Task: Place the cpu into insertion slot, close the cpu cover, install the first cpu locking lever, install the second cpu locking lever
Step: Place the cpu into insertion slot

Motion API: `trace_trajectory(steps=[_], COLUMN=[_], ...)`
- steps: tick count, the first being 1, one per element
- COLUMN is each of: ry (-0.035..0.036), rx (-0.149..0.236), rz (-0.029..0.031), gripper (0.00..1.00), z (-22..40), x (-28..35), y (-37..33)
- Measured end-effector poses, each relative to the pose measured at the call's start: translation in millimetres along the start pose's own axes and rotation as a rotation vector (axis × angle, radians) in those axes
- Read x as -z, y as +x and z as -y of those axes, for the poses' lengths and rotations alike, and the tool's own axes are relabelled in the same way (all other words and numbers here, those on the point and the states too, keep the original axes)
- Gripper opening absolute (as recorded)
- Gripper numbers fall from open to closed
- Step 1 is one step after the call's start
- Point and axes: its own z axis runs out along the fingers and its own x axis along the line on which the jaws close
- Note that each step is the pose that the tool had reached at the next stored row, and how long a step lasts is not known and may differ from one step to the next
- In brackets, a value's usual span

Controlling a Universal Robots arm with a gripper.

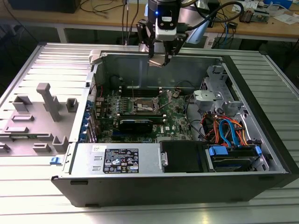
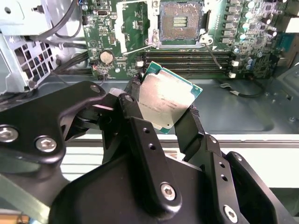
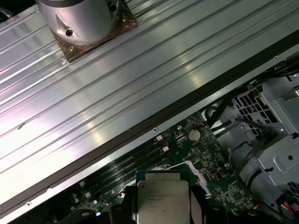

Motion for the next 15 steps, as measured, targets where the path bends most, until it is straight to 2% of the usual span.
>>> trace_trajectory(steps=[5,8,15], ry=[-0.0006,-0.0007,-0.0008], rx=[-0.036,-0.036,-0.037], rz=[0.0032,0.0032,0.0033], gripper=[0.54,0.54,0.54], z=[0.6,2.9,9.0], x=[-1.0,-1.1,-3.4], y=[0.4,1.7,-1.9])
